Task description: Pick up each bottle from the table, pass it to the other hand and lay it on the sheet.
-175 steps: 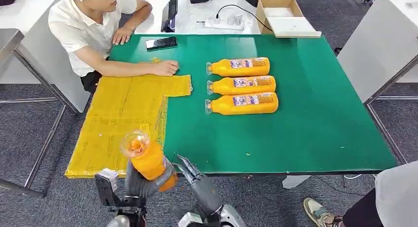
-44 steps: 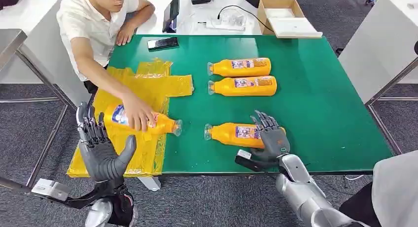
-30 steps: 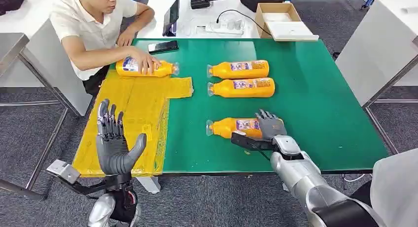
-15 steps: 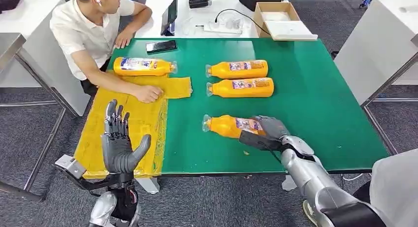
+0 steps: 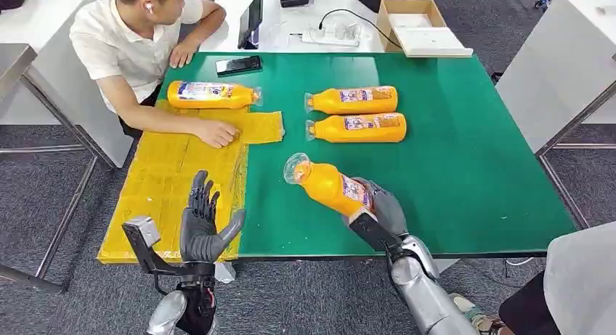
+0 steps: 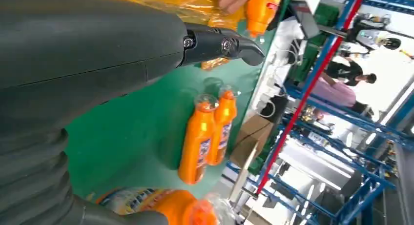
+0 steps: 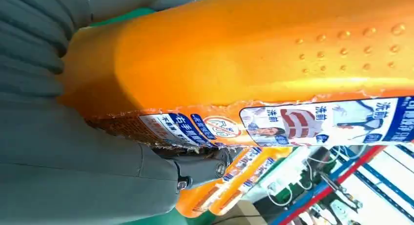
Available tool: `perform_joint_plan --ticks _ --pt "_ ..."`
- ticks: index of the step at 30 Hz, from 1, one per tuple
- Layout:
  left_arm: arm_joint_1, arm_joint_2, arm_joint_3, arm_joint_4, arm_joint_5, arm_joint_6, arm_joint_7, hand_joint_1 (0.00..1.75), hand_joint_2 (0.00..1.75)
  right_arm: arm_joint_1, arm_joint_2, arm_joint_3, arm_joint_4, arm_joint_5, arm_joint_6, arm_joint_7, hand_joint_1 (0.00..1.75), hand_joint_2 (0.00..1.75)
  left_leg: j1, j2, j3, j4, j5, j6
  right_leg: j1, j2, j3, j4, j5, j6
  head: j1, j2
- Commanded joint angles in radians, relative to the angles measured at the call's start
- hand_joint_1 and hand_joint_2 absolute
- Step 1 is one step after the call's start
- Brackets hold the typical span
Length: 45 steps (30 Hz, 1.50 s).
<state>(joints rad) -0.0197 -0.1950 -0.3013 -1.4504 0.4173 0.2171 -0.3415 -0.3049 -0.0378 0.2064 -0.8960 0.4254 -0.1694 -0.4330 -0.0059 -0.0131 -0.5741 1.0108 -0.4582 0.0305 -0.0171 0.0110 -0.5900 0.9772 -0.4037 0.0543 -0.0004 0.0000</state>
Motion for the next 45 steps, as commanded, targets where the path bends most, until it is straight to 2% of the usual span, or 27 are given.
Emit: perform_joint_plan --ticks 1,3,4,5,6,10,17,35,43,44,45 --pt "-0.035 0.042 -0.064 0.093 -0.001 0.019 0.009 0.0 1.75 0.023 0.037 -0.036 -0.097 -0.062 -0.018 -0.053 1.75 1.75 0.0 0.0 0.001 -0.001 0.0 -0.002 0.0 -0.001 0.001 -0.001 -0.001 -0.002 0.0 0.0" --pt "-0.031 0.039 -0.093 0.117 0.01 0.015 0.016 0.0 1.75 0.054 0.064 -0.005 -0.187 -0.097 -0.01 -0.058 1.75 1.75 0.0 0.001 0.0 -0.001 -0.001 -0.002 0.001 0.0 0.0 0.0 -0.001 -0.002 0.0 0.0" --pt "-0.027 0.051 -0.118 0.112 -0.016 0.002 -0.022 0.0 1.75 0.061 0.069 0.025 -0.213 -0.105 0.003 -0.047 1.75 1.75 0.0 0.002 -0.001 0.0 -0.001 -0.002 0.001 0.0 -0.001 0.0 -0.001 -0.003 0.0 0.0" --pt "-0.029 0.066 -0.167 0.111 -0.157 0.049 -0.111 0.0 1.75 0.066 0.076 0.063 -0.226 -0.125 0.039 -0.038 1.75 1.75 0.0 0.001 -0.001 -0.001 -0.001 -0.002 0.0 0.0 -0.002 0.0 -0.001 -0.002 0.0 0.0" --pt "-0.028 0.068 -0.194 0.11 -0.2 0.054 -0.118 0.0 1.75 0.068 0.08 0.091 -0.225 -0.13 0.063 -0.035 1.75 1.75 0.0 0.003 0.0 -0.001 -0.001 -0.003 0.001 0.001 -0.001 0.0 -0.001 -0.003 0.0 0.0" --pt "-0.042 0.056 -0.227 0.151 -0.182 -0.026 -0.049 0.0 1.75 0.067 0.098 0.255 -0.163 -0.126 0.154 -0.097 1.75 1.75 0.001 0.003 -0.001 -0.002 -0.001 -0.002 0.001 0.001 -0.002 -0.001 -0.001 -0.003 0.0 0.0" --pt "-0.063 0.05 -0.218 0.158 -0.154 -0.092 -0.036 0.0 1.75 0.022 0.118 0.409 -0.022 -0.102 0.179 -0.128 1.75 1.75 0.001 0.002 -0.003 -0.001 0.0 -0.001 0.001 0.0 -0.003 -0.001 0.0 -0.002 0.0 0.0" --pt "-0.067 0.042 -0.212 0.176 -0.13 -0.107 -0.017 0.0 1.75 0.021 0.116 0.422 -0.023 -0.1 0.193 -0.131 1.75 1.75 0.001 -0.001 -0.003 -0.001 0.0 -0.002 0.001 -0.001 -0.003 -0.001 -0.001 -0.002 0.0 0.0" --pt "-0.082 0.037 -0.226 0.168 -0.058 -0.174 -0.016 0.0 1.75 -0.017 0.159 0.451 0.067 -0.121 0.211 -0.12 1.75 1.75 0.001 0.0 -0.003 -0.001 0.0 -0.002 0.001 0.0 -0.003 0.0 -0.001 -0.002 0.0 0.0" --pt "-0.081 0.035 -0.224 0.161 -0.053 -0.177 -0.02 0.45 1.75 -0.018 0.163 0.458 0.082 -0.122 0.212 -0.119 1.75 1.75 0.001 0.0 -0.004 0.0 -0.001 -0.002 0.001 0.0 -0.004 0.0 -0.001 -0.002 0.0 0.0" --pt "-0.08 0.033 -0.221 0.154 -0.049 -0.183 -0.029 1.75 1.75 -0.019 0.167 0.461 0.099 -0.124 0.212 -0.119 1.75 1.75 0.001 0.0 -0.003 -0.001 -0.001 -0.002 0.001 0.0 -0.003 -0.001 -0.001 -0.003 0.0 0.0"
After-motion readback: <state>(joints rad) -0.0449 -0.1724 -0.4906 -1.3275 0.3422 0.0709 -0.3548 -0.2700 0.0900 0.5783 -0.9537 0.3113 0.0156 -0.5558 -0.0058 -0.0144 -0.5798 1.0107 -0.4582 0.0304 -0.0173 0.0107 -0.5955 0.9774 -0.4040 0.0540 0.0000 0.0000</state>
